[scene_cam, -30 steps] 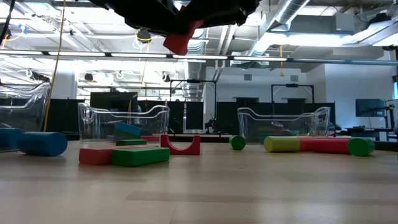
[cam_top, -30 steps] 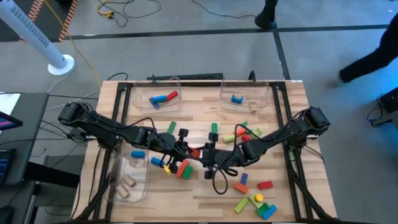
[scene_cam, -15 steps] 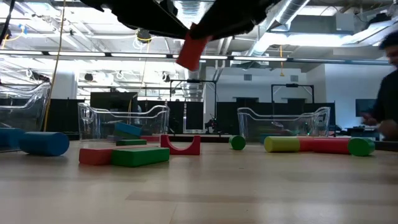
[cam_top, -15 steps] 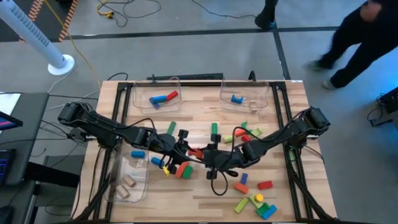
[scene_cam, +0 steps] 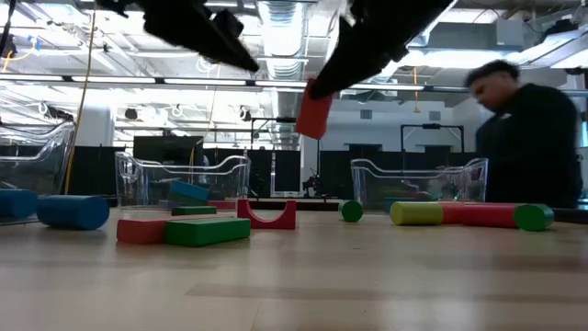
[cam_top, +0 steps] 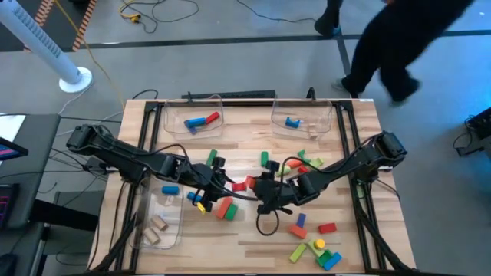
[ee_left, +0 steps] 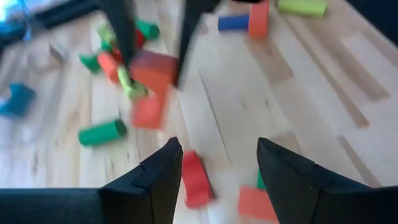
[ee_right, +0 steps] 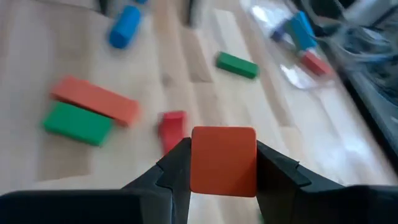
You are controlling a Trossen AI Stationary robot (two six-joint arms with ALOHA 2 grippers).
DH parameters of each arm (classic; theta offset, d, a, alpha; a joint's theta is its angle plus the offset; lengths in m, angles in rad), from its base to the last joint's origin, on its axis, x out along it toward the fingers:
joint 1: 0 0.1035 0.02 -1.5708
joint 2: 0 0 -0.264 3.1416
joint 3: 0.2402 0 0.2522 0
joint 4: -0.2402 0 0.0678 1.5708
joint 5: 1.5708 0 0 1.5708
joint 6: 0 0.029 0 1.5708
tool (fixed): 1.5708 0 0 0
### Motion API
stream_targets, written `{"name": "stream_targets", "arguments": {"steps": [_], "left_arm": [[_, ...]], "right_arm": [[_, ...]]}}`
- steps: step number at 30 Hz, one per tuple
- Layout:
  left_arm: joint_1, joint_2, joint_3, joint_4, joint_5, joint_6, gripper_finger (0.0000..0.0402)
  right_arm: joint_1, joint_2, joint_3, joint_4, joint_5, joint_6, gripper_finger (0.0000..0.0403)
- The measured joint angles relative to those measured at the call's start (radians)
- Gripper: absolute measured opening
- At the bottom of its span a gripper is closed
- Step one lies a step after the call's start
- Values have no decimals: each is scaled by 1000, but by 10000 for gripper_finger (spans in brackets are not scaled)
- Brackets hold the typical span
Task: Sort blocks by size
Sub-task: Put the orange arch block into the top right transparent bin
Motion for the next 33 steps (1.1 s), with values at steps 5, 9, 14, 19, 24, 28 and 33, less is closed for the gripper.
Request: {"name": "stream_targets", "arguments": {"steps": [5,9,14,19,24,28,33], "left_arm": [[-5,0,-28,-44,-4,-44,202],[-26,-8,-68,-20,-29,-47,202],[-49,-6,-132,102,-34,-43,202],[-74,-7,-213,270,-33,-41,202],[-98,-7,-299,415,-33,-58,202],[-117,-7,-347,489,-15,-75,202],[-141,-7,-372,546,-14,-85,202]], "right_arm": [[-43,-22,0,-63,23,15,162],[-82,-79,0,-132,45,28,162],[-139,-166,0,-224,80,29,162],[-228,-247,0,-336,88,47,162],[-333,-304,0,-471,78,89,162],[-414,-328,0,-531,43,98,162],[-518,-337,0,-574,-12,96,162]]}}
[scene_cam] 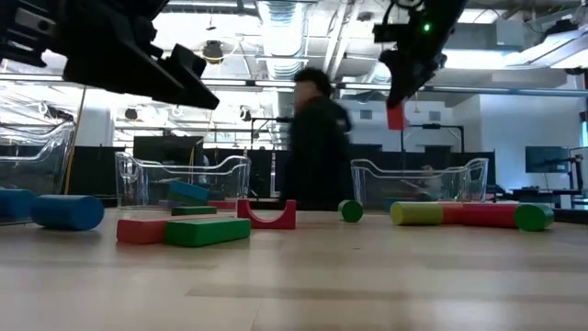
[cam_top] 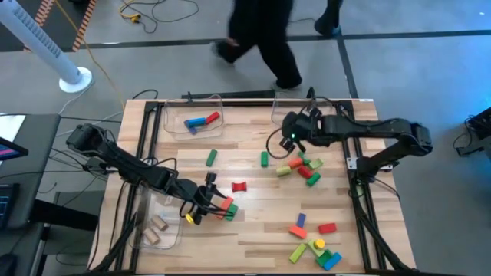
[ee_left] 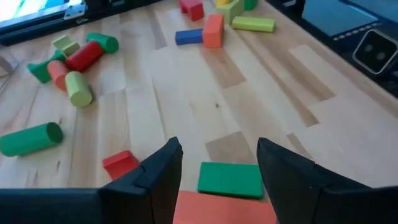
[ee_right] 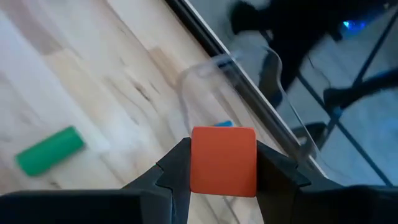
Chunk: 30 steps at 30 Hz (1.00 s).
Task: Sort blocks by size
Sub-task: Put the orange arch block into the top right transparent bin
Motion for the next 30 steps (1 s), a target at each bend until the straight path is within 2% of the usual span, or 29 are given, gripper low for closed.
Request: {"name": "stream_targets", "arguments": {"steps": [10,14,21,26,30], "left_arm": [[-43,0,-2,27,0,16,202],[-52,0,-2,27,0,17,202],[-53,0,-2,27,-1,15,202],[-53,0,-2,29,-1,13,202],[-53,0,-2,37,-1,13,202]], "right_arm": [[-187,16,0,-35,-100,-45,162],[-270,19,-2,-33,-184,-51,162],[-405,19,-98,8,-322,-52,162],[-471,19,-172,61,-350,-56,163],[-515,19,-210,119,-413,-68,171]]}}
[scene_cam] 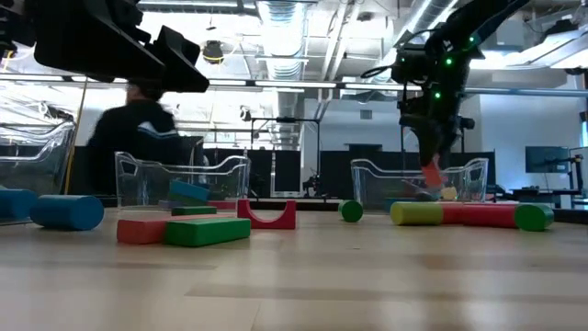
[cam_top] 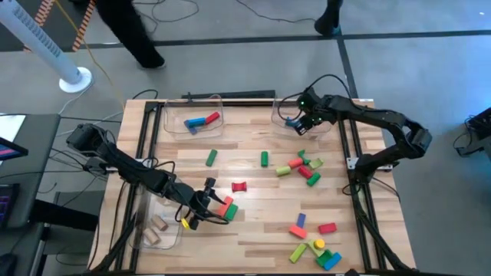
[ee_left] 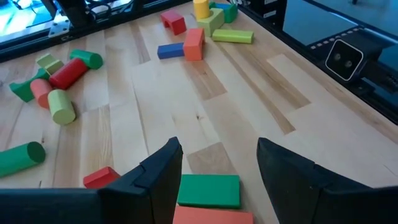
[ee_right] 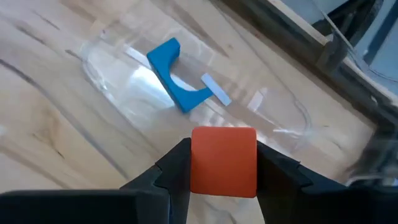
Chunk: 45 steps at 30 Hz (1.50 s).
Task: Sort blocks by size
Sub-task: Put the orange arch block into the top right transparent bin, then put the light green rectangular block into the top left transparent bin
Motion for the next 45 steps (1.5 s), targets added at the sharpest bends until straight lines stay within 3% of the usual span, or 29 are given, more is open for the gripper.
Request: {"name": "stream_targets", "arguments": {"steps": [5,16,27,36,45], "left_arm": [[0,0,0,3,0,-4,202],[0,0,0,3,0,-8,202],[0,1,0,3,0,-16,202],[0,1,0,3,-1,-19,202],[0,1,0,3,-5,-15,202]], "right_arm": [[-32,0,-2,47,-59,-2,189],[-24,-2,-2,78,-67,-26,242],[53,-129,-1,189,-57,-39,244],[238,-278,-1,189,-56,-32,244],[477,-296,-1,177,-56,-25,244]]}}
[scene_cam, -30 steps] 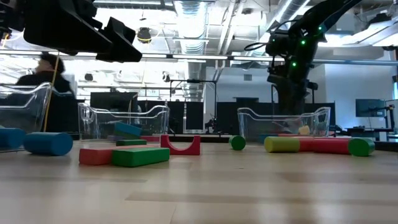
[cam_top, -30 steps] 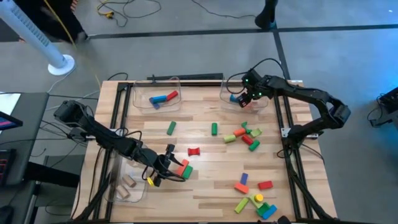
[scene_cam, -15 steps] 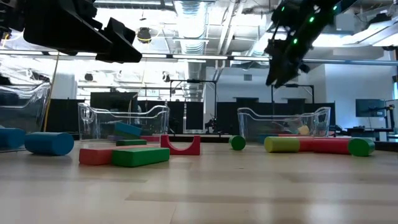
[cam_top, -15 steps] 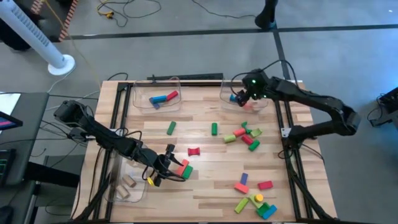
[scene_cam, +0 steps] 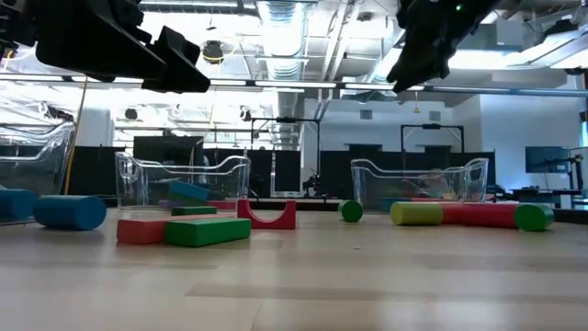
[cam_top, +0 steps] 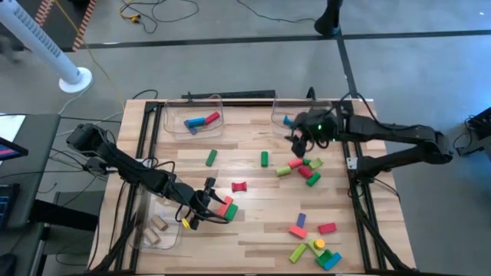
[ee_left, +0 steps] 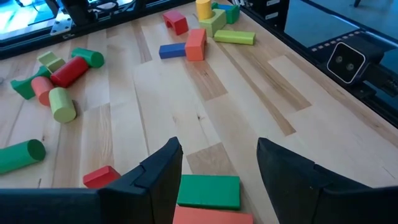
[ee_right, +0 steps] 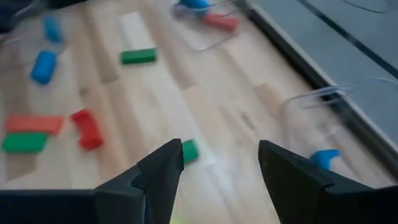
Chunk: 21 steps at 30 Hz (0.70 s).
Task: Sort blocks by size
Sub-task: Put the light green rectangular block into the top left transparent bin
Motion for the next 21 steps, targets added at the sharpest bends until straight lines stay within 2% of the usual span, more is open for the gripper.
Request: {"name": "stream_targets", "arguments": {"steps": [8,12,16,21], "left_arm": [[0,0,0,13,-7,5,202],[0,-1,0,50,-49,50,202],[2,-36,5,57,-98,115,202],[3,-96,9,59,-112,179,202]], "right_arm": [[129,20,0,-52,1,0,244],[179,21,0,-90,2,1,244],[225,21,0,-105,2,34,244],[285,21,0,-106,2,74,244]]}}
